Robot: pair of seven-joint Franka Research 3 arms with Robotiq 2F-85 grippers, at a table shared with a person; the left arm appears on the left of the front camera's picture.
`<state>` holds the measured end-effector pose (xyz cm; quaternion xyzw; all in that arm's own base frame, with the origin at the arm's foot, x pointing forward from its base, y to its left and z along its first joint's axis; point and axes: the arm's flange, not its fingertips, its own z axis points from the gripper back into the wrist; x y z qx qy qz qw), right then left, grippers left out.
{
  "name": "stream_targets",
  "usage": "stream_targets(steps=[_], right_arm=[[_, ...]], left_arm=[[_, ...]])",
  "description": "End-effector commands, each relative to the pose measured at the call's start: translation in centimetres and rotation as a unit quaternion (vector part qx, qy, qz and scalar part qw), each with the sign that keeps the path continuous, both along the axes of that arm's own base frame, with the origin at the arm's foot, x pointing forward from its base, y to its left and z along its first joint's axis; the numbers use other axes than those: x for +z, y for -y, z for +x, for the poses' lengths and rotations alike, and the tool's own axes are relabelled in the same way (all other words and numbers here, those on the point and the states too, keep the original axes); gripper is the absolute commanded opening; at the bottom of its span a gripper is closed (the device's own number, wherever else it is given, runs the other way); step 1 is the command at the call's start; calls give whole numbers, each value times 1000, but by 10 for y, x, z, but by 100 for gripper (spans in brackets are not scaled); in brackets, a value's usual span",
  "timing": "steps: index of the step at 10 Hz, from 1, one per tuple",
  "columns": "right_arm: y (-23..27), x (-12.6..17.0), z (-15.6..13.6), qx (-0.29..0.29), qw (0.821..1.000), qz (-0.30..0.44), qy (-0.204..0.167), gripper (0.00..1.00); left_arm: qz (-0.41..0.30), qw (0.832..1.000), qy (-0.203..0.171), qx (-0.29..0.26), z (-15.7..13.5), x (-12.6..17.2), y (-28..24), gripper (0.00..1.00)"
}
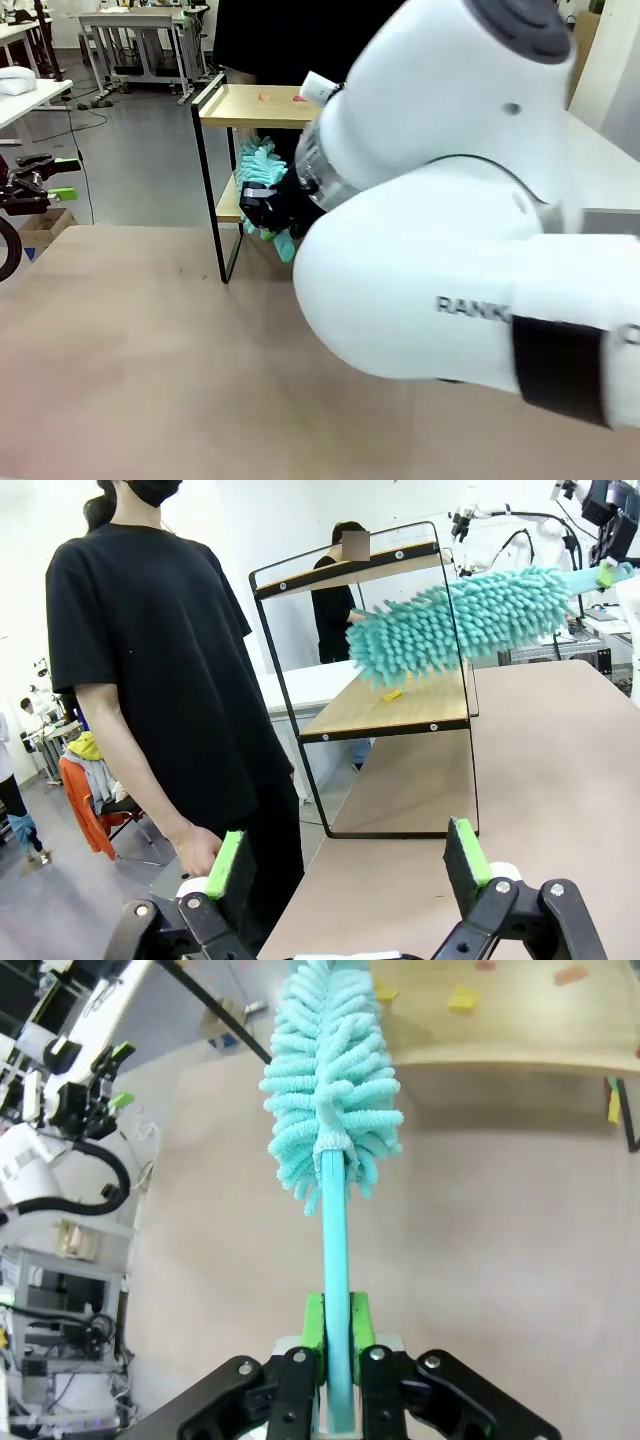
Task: Clean the shelf.
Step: Clean the specific section of the Shelf indicated by the human with the Duster.
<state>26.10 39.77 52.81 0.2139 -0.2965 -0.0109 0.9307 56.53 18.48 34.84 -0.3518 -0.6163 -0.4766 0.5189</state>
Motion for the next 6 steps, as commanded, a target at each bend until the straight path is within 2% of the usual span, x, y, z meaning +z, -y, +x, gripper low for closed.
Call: stream_targets(steps=[1,3,6], right_arm=[[-41,9,22,-32,999,-11,31,13],[-62,10,38,-46,998,-32,42,13],[-91,3,62,-54,997,-52,34,13]], left_arm=[[0,1000,2,1,-2,4,1,100],[0,1000,2,1,-2,4,1,100],[0,1000,2,1,-2,4,1,100]])
